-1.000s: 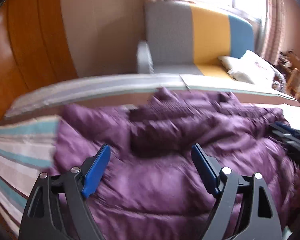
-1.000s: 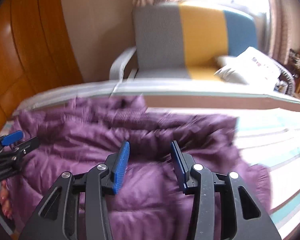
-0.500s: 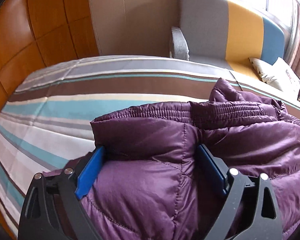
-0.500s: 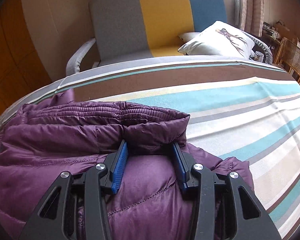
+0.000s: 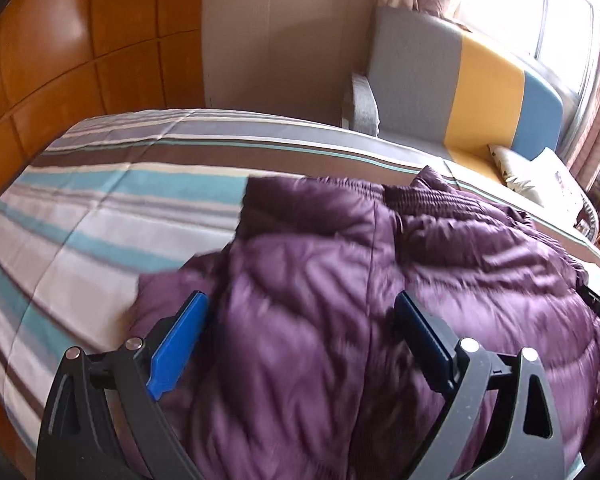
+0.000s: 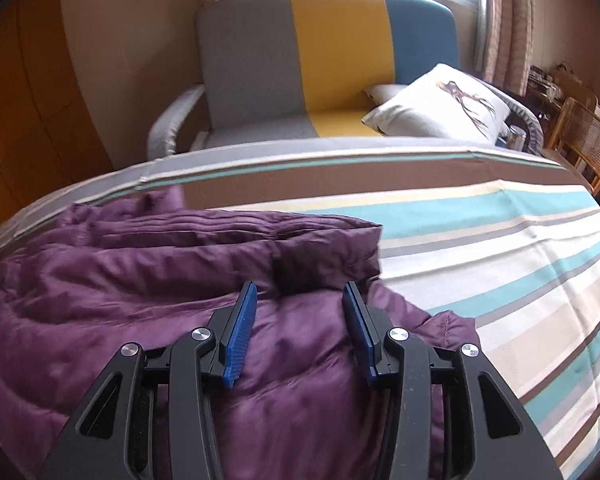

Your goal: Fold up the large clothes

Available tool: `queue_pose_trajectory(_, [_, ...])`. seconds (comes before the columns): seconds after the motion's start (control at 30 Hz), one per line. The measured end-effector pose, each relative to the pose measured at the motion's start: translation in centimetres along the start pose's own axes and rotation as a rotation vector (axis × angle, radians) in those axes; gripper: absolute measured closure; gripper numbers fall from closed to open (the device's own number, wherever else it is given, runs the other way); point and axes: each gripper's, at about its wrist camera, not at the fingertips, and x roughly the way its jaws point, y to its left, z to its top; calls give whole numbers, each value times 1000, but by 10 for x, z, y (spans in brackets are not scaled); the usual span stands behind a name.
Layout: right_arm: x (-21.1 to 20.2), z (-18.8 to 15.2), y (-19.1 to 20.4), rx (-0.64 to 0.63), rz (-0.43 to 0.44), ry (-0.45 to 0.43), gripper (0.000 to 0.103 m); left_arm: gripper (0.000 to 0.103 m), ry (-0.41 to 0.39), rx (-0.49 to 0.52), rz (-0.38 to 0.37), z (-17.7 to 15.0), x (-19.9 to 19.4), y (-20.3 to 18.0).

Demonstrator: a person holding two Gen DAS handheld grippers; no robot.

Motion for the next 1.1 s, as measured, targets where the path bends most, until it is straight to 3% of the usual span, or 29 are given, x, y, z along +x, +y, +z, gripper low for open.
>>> queue_pose_trajectory(0.1, [-26,-6,17,-11,64,-35,58,9,-21,13,-17,-12,-14,-1])
queue_pose_trajectory(0.27, [-42,-23,58,-90,144,-24,58,9,-30,77,31,-27,-20,-7])
queue_pose_trajectory(0.57, [-7,-39,90,-185,47,-15,58,7,-21,60,13,-40,-8,1])
queue_pose_trajectory(0.87, [-10,-39,88,-189,31,-14,58,7,-71,-62,35,-68,-44,21])
queue_pose_trajectory(1.1, [-55,-44,77,-144,111,-49,58,7,-103,-171,78,-86,-66,49])
